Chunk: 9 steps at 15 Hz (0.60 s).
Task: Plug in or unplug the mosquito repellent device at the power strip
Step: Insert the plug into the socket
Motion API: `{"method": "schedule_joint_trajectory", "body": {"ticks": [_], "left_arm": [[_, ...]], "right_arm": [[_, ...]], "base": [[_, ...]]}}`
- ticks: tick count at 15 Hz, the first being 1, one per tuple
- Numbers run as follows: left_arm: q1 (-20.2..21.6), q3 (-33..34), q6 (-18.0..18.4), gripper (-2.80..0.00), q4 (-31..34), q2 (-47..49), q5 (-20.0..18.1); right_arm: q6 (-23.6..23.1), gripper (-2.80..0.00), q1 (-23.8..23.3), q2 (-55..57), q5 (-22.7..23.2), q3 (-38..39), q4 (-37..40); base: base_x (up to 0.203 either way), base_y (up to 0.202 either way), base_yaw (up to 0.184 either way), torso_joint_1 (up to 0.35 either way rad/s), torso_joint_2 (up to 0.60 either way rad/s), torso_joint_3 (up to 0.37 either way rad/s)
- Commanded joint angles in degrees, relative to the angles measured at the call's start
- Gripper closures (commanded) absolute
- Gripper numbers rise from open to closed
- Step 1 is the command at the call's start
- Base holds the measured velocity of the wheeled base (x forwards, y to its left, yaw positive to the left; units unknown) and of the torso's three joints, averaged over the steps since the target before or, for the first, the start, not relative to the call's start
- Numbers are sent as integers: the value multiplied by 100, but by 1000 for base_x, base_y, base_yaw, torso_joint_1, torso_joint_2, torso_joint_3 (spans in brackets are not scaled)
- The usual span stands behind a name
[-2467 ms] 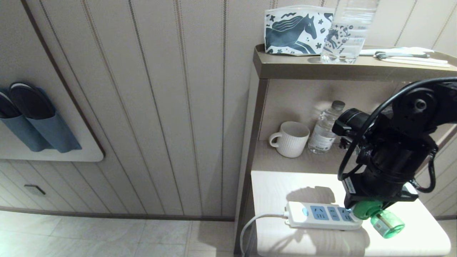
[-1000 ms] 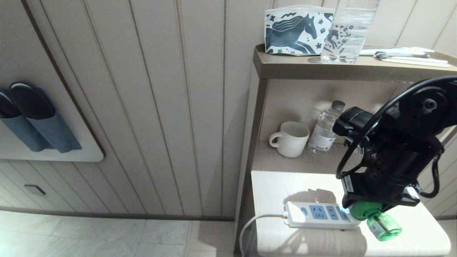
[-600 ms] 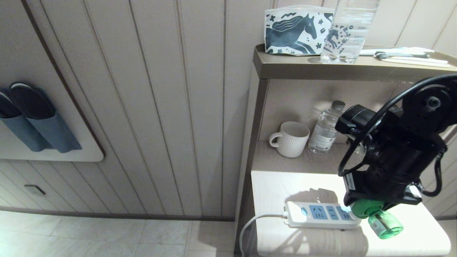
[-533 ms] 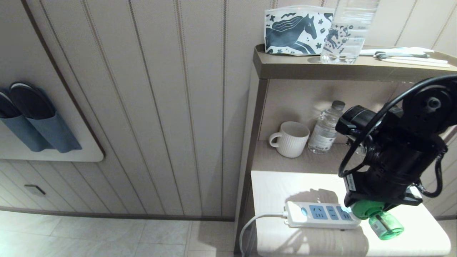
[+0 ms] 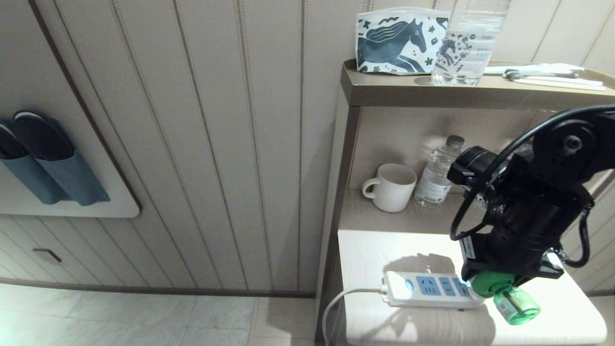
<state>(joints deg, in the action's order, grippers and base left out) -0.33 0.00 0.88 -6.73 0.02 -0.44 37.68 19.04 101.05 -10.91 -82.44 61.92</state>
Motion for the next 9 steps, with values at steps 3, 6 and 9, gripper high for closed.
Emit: {"method": "schedule_joint_trajectory", "body": {"ticks": [3, 6, 9], "left_arm": [[4, 0, 0, 0, -4, -2, 0], [-2, 0, 0, 0, -4, -2, 0], [-2, 0, 0, 0, -4, -2, 0]], "right_arm": [[20, 0, 3, 64, -15, -218, 39], [20, 0, 1, 64, -10, -85, 42], [20, 0, -15, 64, -8, 34, 39]], "base": [[0, 0, 0, 0, 0, 0], [0, 0, 0, 0, 0, 0], [0, 0, 0, 0, 0, 0]]}}
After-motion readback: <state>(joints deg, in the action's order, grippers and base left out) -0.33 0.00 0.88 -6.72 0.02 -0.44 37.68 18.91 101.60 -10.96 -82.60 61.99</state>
